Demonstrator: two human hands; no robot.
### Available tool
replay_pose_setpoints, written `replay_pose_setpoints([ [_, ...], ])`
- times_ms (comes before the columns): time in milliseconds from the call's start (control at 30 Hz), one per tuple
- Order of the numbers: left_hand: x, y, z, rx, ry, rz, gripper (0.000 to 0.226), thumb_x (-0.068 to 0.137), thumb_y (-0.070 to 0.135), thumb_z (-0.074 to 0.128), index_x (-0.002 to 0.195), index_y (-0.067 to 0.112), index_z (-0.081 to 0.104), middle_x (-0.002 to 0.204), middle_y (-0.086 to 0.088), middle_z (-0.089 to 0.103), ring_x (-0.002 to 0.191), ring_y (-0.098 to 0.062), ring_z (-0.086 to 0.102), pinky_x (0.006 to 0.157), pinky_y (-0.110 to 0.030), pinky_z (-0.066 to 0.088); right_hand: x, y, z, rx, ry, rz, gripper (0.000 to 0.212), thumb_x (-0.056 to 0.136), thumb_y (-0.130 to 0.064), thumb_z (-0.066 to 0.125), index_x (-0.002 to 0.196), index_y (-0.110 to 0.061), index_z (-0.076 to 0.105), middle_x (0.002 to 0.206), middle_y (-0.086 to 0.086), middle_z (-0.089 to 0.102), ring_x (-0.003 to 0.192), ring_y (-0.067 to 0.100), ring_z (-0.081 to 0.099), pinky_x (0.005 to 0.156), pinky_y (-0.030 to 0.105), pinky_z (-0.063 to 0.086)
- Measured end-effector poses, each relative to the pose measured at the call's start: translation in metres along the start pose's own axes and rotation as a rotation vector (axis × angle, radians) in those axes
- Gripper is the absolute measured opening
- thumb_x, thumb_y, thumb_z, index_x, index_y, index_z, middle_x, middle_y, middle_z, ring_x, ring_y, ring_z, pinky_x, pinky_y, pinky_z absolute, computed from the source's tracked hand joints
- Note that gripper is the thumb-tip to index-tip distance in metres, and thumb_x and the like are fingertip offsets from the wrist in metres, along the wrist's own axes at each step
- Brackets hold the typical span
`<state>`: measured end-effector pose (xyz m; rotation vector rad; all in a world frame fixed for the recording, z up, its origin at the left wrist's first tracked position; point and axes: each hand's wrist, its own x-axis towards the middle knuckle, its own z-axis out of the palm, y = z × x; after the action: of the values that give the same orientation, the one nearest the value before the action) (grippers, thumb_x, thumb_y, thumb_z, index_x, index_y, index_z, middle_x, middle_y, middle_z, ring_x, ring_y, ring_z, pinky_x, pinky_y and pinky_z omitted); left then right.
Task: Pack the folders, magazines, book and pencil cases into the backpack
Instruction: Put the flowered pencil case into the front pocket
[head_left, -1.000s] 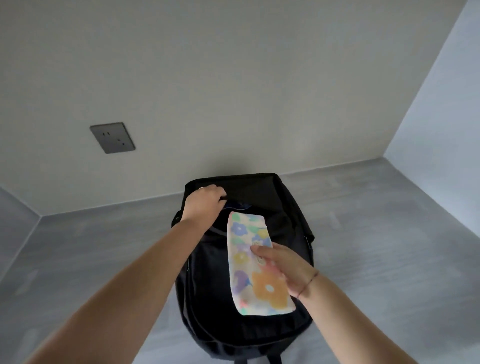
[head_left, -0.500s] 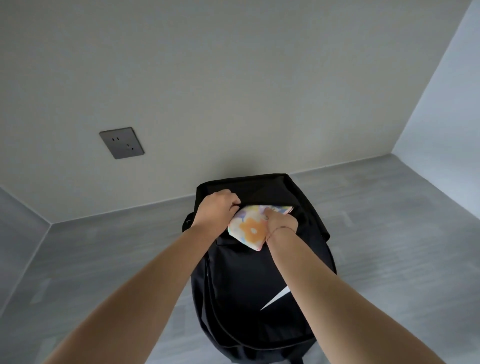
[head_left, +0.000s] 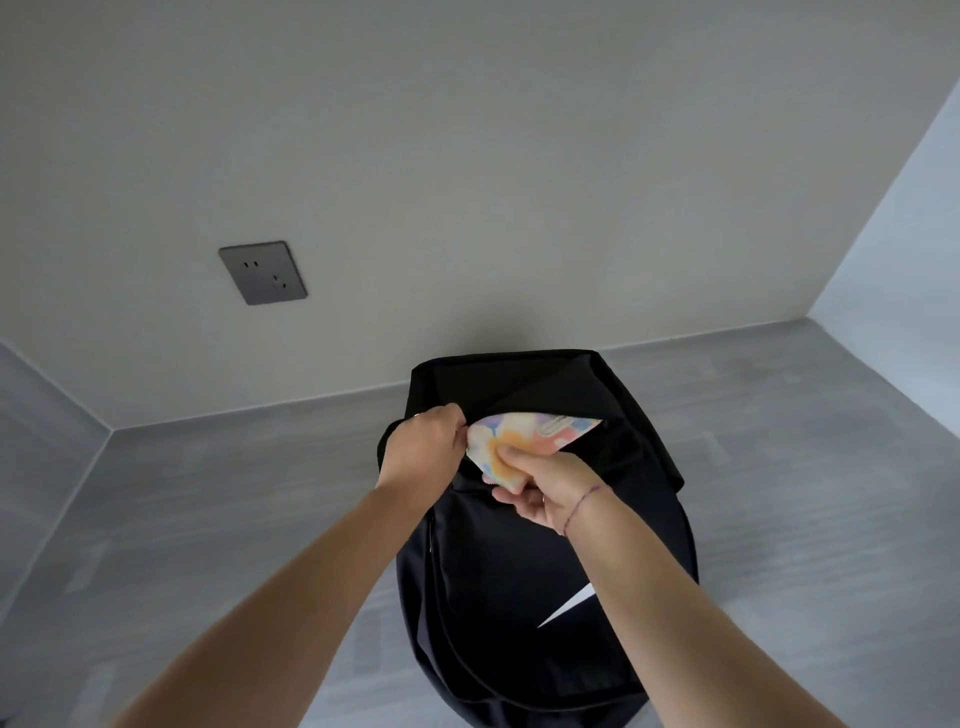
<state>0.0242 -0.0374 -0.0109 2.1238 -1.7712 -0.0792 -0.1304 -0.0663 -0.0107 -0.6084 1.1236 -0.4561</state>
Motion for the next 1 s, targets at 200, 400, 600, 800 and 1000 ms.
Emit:
replay_pose_setpoints([
  [200,-0.003,0.002,-0.005,0.023,0.066,0.133,0.019,0.095,0.016,0.046,0.091,0.0,0.056,0.086,-0.014,0.062,0.073,-0.029,0.058,0.062,-0.037,0.044,0.024,-0.01,0.028,0.173,0.158,0.019,0.016,0.083,-0.001,0.065,0.097,0.0,0.057,0.071,0.009,0.064,0.056,0.015,0.066,0.062,0.021,0.059],
  [400,-0.005,-0.001,-0.011,0.041,0.052,0.171,0.018,0.094,0.015,0.047,0.088,0.0,0.054,0.083,-0.014,0.061,0.071,-0.027,0.055,0.062,-0.036,0.044,0.037,-0.024,0.046,0.399,0.151,0.039,0.018,0.09,0.003,0.053,0.075,-0.006,0.051,0.051,0.011,0.061,0.033,0.02,0.058,0.038,0.025,0.052],
  [600,-0.005,-0.014,-0.009,-0.013,0.043,0.14,0.014,0.093,0.014,0.049,0.089,0.002,0.054,0.084,-0.012,0.061,0.075,-0.028,0.056,0.062,-0.035,0.042,0.016,-0.018,0.025,0.242,-0.227,-0.091,0.017,0.091,0.007,0.047,0.098,0.008,0.062,0.089,0.017,0.067,0.096,0.025,0.066,0.087,0.037,0.055],
  [800,-0.009,-0.014,0.002,-0.079,0.104,0.131,0.014,0.094,0.015,0.051,0.088,0.004,0.057,0.085,-0.01,0.06,0.074,-0.026,0.056,0.062,-0.035,0.043,0.003,0.023,0.003,-0.537,0.313,-0.752,0.035,0.088,-0.001,0.051,0.121,-0.009,0.054,0.118,0.005,0.06,0.113,0.014,0.057,0.104,0.027,0.043],
  [1000,-0.008,-0.017,0.005,-0.078,0.071,0.122,0.015,0.095,0.016,0.048,0.089,0.006,0.056,0.085,-0.007,0.06,0.071,-0.022,0.056,0.061,-0.034,0.046,0.023,0.052,0.011,-1.158,0.074,-0.948,0.059,0.091,0.001,0.043,0.144,-0.02,0.029,0.149,-0.008,0.027,0.119,0.013,0.051,0.095,0.009,0.038],
])
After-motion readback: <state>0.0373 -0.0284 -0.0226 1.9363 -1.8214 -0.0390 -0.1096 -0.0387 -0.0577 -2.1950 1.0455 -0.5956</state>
